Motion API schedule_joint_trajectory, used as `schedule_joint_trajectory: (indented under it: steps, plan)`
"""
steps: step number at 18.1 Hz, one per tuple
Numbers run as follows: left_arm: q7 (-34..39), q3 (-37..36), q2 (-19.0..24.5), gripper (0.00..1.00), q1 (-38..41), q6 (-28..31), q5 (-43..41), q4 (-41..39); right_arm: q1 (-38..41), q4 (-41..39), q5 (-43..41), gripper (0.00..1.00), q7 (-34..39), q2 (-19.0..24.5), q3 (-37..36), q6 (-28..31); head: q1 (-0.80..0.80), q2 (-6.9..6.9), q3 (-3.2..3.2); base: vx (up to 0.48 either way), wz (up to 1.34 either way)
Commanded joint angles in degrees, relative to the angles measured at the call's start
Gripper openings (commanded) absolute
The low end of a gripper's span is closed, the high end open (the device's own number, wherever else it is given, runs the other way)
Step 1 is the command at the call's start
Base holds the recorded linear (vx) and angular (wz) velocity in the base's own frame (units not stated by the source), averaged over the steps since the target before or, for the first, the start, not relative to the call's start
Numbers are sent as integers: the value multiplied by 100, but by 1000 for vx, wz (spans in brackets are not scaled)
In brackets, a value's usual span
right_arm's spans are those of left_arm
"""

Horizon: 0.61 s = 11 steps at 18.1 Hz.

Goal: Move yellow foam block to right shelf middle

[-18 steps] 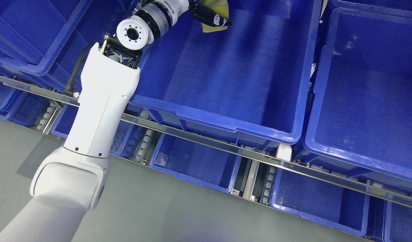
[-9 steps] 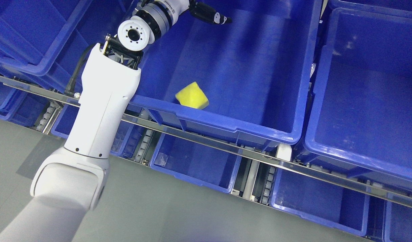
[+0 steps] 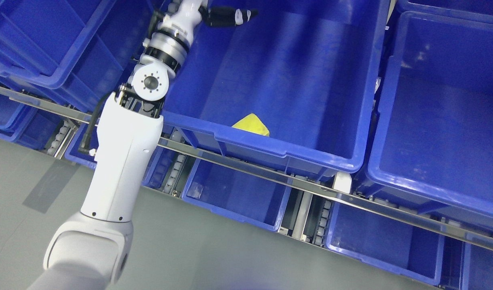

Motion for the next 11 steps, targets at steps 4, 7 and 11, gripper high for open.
schedule_joint_trajectory:
  steps: [4, 7, 11]
  plan:
    - [115, 777, 99, 99, 829, -1416, 18, -1063, 9, -100, 18, 100, 3, -100, 0, 5, 0, 4, 0, -13, 63]
    - [115, 785, 99, 99, 830, -1522, 27, -1090, 9, -100, 18, 100, 3, -100, 0, 5, 0, 5, 0, -7, -21]
    - [132, 1023, 99, 99, 1074, -1522, 35, -1668, 9, -100, 18, 100, 3, -100, 0, 5, 0, 6, 0, 0, 0]
